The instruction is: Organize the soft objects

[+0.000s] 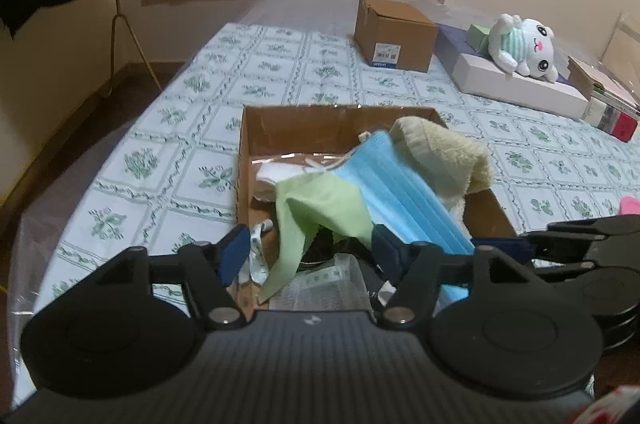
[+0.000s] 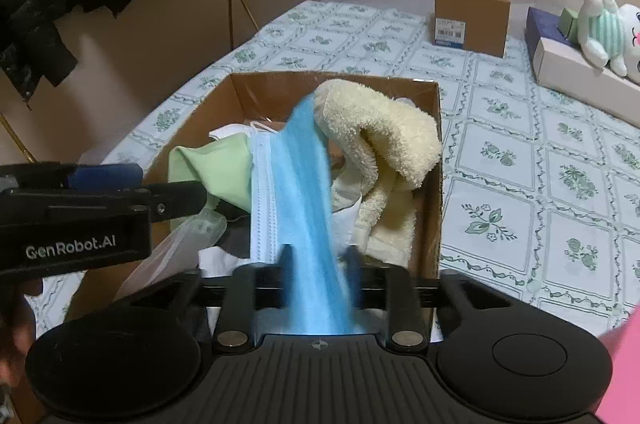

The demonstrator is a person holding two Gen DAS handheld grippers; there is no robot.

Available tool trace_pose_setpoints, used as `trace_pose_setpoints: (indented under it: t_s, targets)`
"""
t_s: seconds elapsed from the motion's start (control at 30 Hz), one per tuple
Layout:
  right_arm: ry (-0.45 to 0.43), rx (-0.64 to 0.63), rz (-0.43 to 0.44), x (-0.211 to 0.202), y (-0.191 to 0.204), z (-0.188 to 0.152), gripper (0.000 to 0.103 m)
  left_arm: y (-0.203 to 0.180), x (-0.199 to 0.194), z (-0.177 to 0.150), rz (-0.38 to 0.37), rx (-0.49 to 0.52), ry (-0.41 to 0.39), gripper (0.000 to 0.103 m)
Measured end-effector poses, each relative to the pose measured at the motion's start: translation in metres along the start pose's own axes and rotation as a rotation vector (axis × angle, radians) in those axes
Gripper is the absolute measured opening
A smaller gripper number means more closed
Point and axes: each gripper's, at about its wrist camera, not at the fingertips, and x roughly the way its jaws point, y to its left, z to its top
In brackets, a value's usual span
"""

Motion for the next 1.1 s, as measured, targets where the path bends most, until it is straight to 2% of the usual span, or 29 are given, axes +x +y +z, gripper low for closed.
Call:
trace_pose_setpoints:
  t_s: [0.13,0.2,0.27,0.5,0.67,0.8,0.93,1.1]
  targets:
    - [-0.004,-0.042,0.009,-0.013,0.006,-0.006,0.051,0.002,-0.015,0.003,0.003,0.005,-0.015,0.078]
    - [-0.007,-0.061,0.008,-0.02,0.01,-0.01,0.06,0.004,-0.023,0.002,0.0,0.005,-0.022,0.081]
    - [-0.014,-0.085,0.009,-0.029,0.015,-0.014,0.063,0.007,-0.031,0.0,0.003,-0.004,-0.028,0.083]
    - [-0.059,-0.163,0.012,-0.068,0.03,-0.032,0.065,0.012,-0.064,-0.017,0.017,-0.027,-0.046,0.092]
    - [-0.11,-0.196,0.01,-0.104,0.031,-0.052,0.067,0.013,-0.098,-0.034,0.039,-0.07,-0.094,0.095]
    - [-0.182,-0.159,0.02,-0.136,0.023,-0.069,0.068,0.009,-0.123,-0.049,0.081,-0.11,-0.13,0.103]
    - [-0.247,-0.158,0.019,-0.168,0.018,-0.089,0.07,0.002,-0.146,-0.065,0.092,-0.129,-0.152,0.103]
    - [-0.231,-0.127,0.032,-0.191,0.012,-0.112,0.07,-0.019,-0.169,-0.081,0.094,-0.118,-0.169,0.103]
